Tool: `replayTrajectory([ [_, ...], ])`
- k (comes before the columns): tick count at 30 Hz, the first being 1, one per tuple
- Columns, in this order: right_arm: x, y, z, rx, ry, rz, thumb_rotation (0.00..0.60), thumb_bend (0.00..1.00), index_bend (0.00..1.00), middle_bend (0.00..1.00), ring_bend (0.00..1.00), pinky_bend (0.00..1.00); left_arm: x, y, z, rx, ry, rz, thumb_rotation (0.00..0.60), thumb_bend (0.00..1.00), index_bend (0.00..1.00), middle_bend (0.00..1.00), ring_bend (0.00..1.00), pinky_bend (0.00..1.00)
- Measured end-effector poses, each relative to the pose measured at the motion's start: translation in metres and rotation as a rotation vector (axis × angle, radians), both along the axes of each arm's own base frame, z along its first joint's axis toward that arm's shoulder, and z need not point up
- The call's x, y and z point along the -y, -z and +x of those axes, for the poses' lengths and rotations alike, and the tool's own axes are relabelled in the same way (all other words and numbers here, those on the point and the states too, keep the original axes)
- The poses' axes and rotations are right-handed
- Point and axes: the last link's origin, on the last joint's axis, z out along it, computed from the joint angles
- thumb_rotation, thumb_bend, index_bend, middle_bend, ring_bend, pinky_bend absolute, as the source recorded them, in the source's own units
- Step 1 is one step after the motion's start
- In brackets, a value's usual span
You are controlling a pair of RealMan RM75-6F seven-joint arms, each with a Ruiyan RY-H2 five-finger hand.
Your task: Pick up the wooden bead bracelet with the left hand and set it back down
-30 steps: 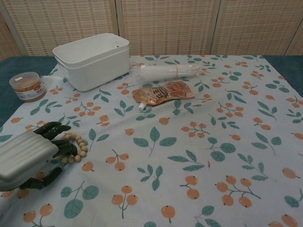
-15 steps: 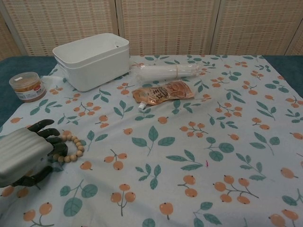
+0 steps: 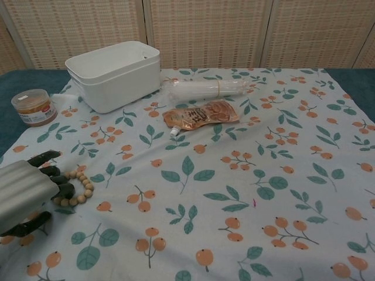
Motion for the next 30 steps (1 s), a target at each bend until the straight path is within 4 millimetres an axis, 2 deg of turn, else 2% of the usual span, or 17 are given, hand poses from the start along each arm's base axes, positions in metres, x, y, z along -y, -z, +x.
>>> replayTrajectory([
  [3, -0.001, 0.000, 0.000, -0.001, -0.001, -0.001, 0.377, 0.19, 0.00, 0.00, 0.00, 0.00, 0.000, 0.000, 0.000, -0.021, 0.022, 0.009, 0.600, 0.53, 0.64, 0.72, 0.29, 0.07],
  [8, -0.001, -0.001, 0.000, -0.001, -0.002, -0.004, 0.377, 0.19, 0.00, 0.00, 0.00, 0.00, -0.001, 0.004, -0.003, -0.050, 0.049, 0.028, 0.600, 0.55, 0.73, 0.81, 0.36, 0.08],
  [15, 0.000, -0.002, 0.000, 0.003, -0.001, -0.010, 0.376, 0.19, 0.00, 0.00, 0.00, 0.00, -0.004, 0.005, -0.007, -0.078, 0.080, 0.067, 0.600, 0.55, 0.72, 0.80, 0.36, 0.07],
  [25, -0.001, -0.005, 0.000, 0.009, -0.005, -0.015, 0.376, 0.19, 0.00, 0.00, 0.00, 0.00, 0.001, -0.003, 0.021, 0.016, 0.146, 0.076, 0.600, 0.55, 0.71, 0.81, 0.37, 0.08],
  [30, -0.002, -0.006, 0.000, 0.012, -0.006, -0.018, 0.376, 0.19, 0.00, 0.00, 0.00, 0.00, 0.004, -0.004, 0.023, 0.007, 0.135, 0.064, 0.600, 0.55, 0.70, 0.80, 0.38, 0.08],
])
